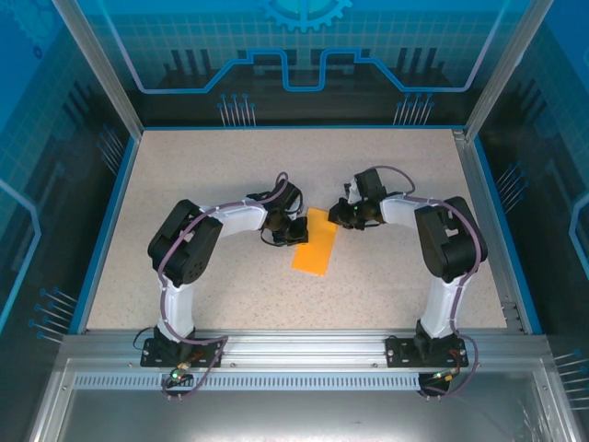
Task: Fold a paper plane with a square sheet of paper (pick it up from the middle)
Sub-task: Fold the square sheet of paper in half at the center of the table.
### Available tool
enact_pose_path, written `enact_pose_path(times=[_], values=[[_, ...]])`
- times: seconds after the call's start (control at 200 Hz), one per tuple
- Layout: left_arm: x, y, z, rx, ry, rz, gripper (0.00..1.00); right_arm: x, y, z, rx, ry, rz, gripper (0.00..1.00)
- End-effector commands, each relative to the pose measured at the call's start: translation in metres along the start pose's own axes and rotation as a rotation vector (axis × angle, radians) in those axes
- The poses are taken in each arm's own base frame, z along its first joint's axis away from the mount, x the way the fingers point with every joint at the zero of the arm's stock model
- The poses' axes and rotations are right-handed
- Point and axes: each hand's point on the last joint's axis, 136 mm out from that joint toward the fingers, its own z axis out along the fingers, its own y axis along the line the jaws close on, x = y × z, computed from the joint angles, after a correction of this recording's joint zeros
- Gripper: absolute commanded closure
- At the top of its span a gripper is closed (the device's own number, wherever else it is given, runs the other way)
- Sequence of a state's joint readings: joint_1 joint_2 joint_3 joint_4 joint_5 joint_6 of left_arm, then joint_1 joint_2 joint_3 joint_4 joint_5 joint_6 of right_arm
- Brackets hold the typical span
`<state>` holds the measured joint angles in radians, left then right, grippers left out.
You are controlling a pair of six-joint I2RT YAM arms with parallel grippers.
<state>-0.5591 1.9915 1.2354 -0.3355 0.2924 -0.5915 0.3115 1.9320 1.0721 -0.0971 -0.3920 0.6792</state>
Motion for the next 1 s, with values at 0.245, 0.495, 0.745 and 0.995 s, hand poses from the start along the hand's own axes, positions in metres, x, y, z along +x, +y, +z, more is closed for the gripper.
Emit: enact_pose_path(times=[0.245,0.495,0.745,0.995], values=[[0.031,0.031,0.020,-0.097,0.111,-0.020,1.00,0.004,-0.010,-0.002,0.048,0.019,0.019,0.87],[0.030,0.032,0.019,-0.102,0.109,-0.023,1.00,-0.023,0.010,-0.024,-0.020,-0.019,0.004,0.86],[0.031,0.032,0.019,-0.101,0.111,-0.022,1.00,-0.011,-0.016,0.003,0.019,0.031,0.058,0.87],[0.032,0.032,0.018,-0.102,0.111,-0.018,1.00,-0.001,-0.034,0.008,0.112,0.060,0.063,0.87]])
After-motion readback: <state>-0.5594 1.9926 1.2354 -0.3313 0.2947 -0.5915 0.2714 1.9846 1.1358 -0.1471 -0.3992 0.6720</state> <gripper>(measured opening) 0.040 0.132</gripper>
